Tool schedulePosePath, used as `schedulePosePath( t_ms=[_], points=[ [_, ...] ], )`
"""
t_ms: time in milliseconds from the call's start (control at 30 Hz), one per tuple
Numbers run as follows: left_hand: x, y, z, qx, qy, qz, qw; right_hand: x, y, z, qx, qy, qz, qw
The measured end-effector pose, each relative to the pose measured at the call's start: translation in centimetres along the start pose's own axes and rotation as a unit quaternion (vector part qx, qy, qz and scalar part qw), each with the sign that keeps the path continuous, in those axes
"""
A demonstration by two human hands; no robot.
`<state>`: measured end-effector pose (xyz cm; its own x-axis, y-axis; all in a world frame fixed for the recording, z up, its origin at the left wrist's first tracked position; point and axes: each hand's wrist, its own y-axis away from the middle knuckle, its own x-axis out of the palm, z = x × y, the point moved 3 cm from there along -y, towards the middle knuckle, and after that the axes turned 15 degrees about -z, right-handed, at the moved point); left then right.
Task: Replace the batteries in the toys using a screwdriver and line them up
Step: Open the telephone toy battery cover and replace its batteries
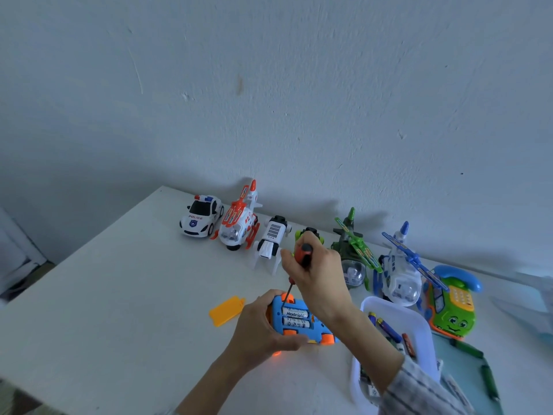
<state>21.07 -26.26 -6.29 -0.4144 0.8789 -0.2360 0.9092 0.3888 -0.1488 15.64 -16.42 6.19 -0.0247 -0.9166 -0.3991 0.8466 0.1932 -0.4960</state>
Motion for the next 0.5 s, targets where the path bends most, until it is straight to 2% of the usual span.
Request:
schedulePosePath(
  t_ms=[67,133,233,300,500],
  points=[
    [0.0,0.0,-0.1,-0.004,0.001,0.002,1.000,0.3,-0.2,0.0,-0.011,0.006,0.023,1.000],
    [-0.1,-0.1,-0.1,-0.009,-0.002,-0.003,1.000,1.0,-0.2,0.4,-0.041,0.017,0.090,0.995],
    [0.0,-0.2,0.0,-0.009,-0.004,-0.001,1.000,2.5,-0.2,1.6,-0.100,0.072,0.202,0.972],
    [0.1,-0.2,-0.2,0.005,-0.004,0.007,1.000,3.4,-0.3,2.4,-0.137,0.114,0.245,0.953],
    [-0.2,-0.3,-0.1,-0.010,-0.012,0.007,1.000,3.1,-1.5,2.7,-0.161,0.139,0.267,0.940]
  ],
)
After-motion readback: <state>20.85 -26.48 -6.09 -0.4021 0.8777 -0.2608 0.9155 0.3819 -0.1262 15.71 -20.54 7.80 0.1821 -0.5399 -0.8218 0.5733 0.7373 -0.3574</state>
